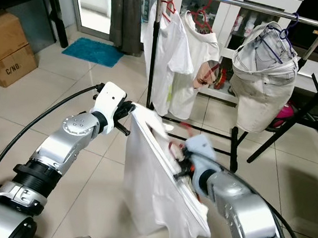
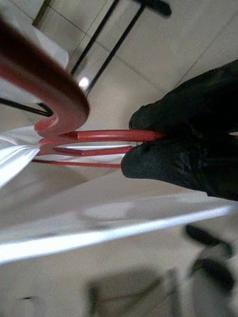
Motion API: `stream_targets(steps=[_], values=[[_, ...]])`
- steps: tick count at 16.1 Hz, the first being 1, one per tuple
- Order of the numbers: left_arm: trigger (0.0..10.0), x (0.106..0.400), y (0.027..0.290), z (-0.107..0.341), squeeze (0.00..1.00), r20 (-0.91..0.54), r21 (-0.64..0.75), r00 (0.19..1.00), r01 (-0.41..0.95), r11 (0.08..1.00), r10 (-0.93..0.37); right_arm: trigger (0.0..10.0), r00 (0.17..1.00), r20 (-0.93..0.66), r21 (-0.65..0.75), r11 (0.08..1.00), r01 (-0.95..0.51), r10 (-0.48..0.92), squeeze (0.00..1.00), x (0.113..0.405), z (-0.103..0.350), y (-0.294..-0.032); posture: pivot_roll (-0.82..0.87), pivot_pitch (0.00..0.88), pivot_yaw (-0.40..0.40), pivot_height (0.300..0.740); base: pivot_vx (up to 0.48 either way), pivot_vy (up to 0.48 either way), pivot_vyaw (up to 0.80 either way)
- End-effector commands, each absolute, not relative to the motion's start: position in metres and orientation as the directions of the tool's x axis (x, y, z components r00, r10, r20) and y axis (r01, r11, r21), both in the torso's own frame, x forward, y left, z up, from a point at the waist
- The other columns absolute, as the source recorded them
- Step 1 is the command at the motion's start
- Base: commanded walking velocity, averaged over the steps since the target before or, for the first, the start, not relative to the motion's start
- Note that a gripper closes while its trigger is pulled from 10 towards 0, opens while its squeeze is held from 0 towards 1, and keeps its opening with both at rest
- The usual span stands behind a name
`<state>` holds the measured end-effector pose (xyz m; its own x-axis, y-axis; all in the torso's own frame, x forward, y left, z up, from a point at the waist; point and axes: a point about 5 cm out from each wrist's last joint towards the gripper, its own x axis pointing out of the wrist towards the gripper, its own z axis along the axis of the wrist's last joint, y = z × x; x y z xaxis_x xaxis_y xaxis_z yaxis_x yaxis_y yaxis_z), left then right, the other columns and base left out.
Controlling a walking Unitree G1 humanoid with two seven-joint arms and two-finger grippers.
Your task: Hang hanger
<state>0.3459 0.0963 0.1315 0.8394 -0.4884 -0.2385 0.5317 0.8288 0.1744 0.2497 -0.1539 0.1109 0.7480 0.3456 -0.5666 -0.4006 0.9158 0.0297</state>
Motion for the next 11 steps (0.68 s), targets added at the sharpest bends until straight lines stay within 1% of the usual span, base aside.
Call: stream_targets(steps=[1, 3, 4, 5, 7, 9, 11], values=[[0.0, 0.346, 0.091, 0.145, 0.0, -0.181, 0.199, 0.827, 0.56, 0.804, -0.532, 10.0, 0.786, -0.53, 0.072, 0.94, -0.332, 0.318, 0.0, 0.256, 0.116, -0.159, -0.05, 0.0, -0.025, 0.74, 0.0, 0.0, 0.0], [0.0, 0.336, 0.075, 0.147, 0.0, -0.169, 0.192, 0.76, 0.65, 0.736, -0.627, 10.0, 0.851, -0.421, 0.196, 0.948, -0.252, 0.314, 0.0, 0.267, 0.126, -0.153, -0.04, 0.0, -0.023, 0.74, 0.0, 0.0, 0.0], [0.0, 0.335, 0.072, 0.147, 0.0, -0.164, 0.185, 0.746, 0.666, 0.723, -0.646, 10.0, 0.86, -0.404, 0.22, 0.946, -0.238, 0.311, 0.0, 0.269, 0.127, -0.151, -0.04, 0.0, -0.023, 0.74, 0.0, 0.0, 0.0], [0.0, 0.33, 0.06, 0.149, 0.0, -0.142, 0.126, 0.72, 0.693, 0.709, -0.679, 10.0, 0.862, -0.382, 0.267, 0.933, -0.242, 0.333, 0.0, 0.272, 0.131, -0.145, -0.04, 0.0, -0.02, 0.74, 0.0, 0.0, 0.0], [0.0, 0.324, 0.048, 0.152, 0.0, -0.125, 0.048, 0.681, 0.73, 0.681, -0.721, 10.0, 0.869, -0.38, 0.24, 0.941, -0.238, 0.317, 0.0, 0.275, 0.131, -0.142, -0.04, 0.0, -0.017, 0.74, 0.0, 0.0, 0.0], [0.0, 0.32, 0.041, 0.158, 0.0, -0.099, -0.012, 0.649, 0.757, 0.653, -0.754, 10.0, 0.877, -0.397, 0.202, 0.958, -0.206, 0.272, 0.0, 0.277, 0.127, -0.144, -0.04, 0.0, -0.018, 0.74, 0.0, 0.0, 0.0], [0.0, 0.321, 0.04, 0.166, 0.0, -0.062, -0.065, 0.653, 0.752, 0.656, -0.755, 10.0, 0.857, -0.434, 0.152, 0.96, -0.235, 0.278, 0.0, 0.275, 0.121, -0.143, -0.04, 0.0, -0.018, 0.74, 0.0, 0.0, 0.0]])
